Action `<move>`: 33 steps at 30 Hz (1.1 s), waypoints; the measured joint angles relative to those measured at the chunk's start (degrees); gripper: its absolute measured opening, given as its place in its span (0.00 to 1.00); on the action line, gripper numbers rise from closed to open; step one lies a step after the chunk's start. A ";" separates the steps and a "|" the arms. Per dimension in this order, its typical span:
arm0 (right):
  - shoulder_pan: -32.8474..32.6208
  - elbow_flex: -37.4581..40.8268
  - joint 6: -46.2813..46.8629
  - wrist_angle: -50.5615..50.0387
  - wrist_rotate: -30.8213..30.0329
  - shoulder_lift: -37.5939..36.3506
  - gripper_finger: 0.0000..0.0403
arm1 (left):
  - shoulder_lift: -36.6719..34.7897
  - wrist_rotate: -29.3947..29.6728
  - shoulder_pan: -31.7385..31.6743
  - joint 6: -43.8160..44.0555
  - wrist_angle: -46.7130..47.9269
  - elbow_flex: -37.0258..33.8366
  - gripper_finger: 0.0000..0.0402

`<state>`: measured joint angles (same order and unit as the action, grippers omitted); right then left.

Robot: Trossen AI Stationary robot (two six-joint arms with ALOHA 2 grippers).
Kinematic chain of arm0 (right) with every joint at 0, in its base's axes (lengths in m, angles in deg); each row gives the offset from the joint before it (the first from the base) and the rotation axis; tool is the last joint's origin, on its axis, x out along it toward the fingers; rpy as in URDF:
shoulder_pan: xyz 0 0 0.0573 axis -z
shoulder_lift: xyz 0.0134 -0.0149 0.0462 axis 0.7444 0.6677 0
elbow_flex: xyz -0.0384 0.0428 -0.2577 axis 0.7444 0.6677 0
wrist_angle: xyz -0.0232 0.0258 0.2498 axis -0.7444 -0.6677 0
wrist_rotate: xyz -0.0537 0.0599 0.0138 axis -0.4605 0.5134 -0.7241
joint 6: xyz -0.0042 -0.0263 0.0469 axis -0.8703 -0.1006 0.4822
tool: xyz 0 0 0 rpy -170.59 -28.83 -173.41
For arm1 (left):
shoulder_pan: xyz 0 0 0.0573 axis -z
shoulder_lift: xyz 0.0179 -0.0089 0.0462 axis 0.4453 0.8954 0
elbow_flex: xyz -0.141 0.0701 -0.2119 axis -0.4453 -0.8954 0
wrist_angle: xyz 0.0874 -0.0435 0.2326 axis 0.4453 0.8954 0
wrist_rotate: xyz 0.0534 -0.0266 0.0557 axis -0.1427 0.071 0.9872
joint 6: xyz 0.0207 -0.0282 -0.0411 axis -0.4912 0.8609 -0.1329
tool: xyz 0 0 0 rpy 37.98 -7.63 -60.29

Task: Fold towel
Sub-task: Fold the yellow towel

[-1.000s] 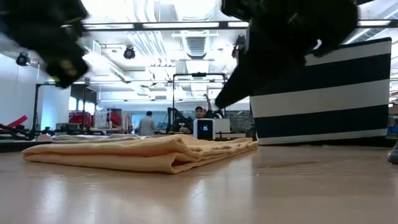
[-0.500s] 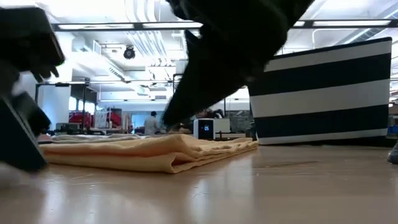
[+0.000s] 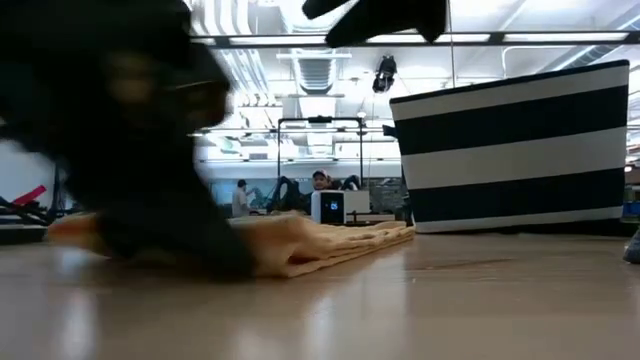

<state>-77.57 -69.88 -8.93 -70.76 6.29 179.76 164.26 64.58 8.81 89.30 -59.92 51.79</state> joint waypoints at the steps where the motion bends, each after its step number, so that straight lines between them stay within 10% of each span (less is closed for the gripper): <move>1: -0.16 1.25 1.83 -0.80 -0.05 0.17 0.49 | -0.72 -0.02 -0.07 -0.68 0.53 0.87 0.00; 16: 5.62 8.61 2.04 17.58 7.55 13.52 0.49 | -27.70 -0.14 -5.80 -1.19 32.68 -4.69 0.00; 26: 4.83 7.35 1.49 13.55 17.84 12.98 0.49 | -26.74 -0.52 -9.49 14.93 9.43 -30.99 0.00; 33: 5.70 9.79 1.74 0.45 10.78 0.28 0.49 | -26.22 -1.12 -3.28 14.78 -0.46 -30.45 0.00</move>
<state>-71.87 -60.10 -7.19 -70.31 17.07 180.04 138.04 63.46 5.53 104.08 -60.38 21.34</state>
